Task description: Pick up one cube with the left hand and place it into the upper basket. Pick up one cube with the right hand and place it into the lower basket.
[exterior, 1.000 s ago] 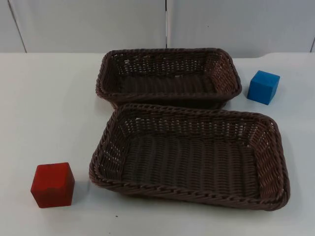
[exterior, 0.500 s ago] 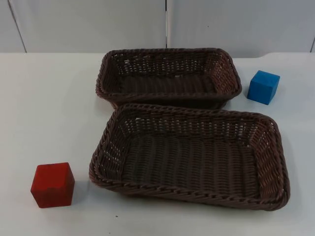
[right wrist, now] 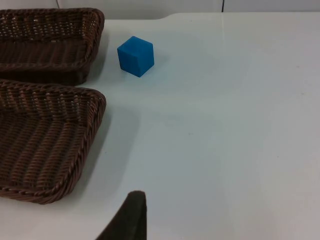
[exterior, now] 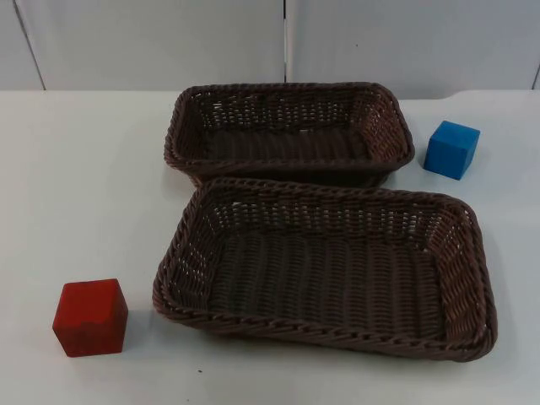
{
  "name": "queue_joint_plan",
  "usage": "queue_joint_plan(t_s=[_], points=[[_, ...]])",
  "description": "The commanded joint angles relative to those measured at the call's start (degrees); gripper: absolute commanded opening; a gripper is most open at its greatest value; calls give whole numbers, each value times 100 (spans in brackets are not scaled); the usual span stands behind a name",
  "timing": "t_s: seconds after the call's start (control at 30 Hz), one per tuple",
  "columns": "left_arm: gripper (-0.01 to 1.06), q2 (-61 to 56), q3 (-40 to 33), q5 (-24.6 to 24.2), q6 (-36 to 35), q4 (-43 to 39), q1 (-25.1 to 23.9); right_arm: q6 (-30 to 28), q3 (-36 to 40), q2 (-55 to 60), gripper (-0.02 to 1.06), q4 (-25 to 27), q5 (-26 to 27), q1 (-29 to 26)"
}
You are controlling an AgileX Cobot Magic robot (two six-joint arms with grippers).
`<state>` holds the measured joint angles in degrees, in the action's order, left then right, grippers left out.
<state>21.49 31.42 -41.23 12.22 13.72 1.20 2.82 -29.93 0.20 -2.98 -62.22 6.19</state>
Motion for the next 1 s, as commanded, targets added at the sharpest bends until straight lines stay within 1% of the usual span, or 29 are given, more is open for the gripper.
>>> queue_joint_plan(t_s=[0.0,0.13,0.2,0.33,0.37,0.5,0.73,0.87,0.97], points=[[105,193,42,151,169,223,-19,-19,27,-20,105,29,45,-33],[105,595,42,169,581,584,-19,-19,27,-20,105,29,45,-33],[105,696,42,169,675,677,-19,-19,27,-20,105,29,45,-33],[105,1167,42,158,1656,1454,-19,-19,27,-20,105,29,45,-33],[105,1167,42,158,1656,1454,-19,-19,27,-20,105,29,45,-33],[105,1700,42,170,2439,2299,-19,-19,27,-20,105,29,45,-33],[105,2416,42,170,2735,2654,-19,-19,27,-20,105,29,45,-33],[105,3083,42,170,2938,3113,-19,-19,27,-20,105,29,45,-33],[105,3246,42,170,2942,3209,-19,-19,27,-20,105,29,45,-33]])
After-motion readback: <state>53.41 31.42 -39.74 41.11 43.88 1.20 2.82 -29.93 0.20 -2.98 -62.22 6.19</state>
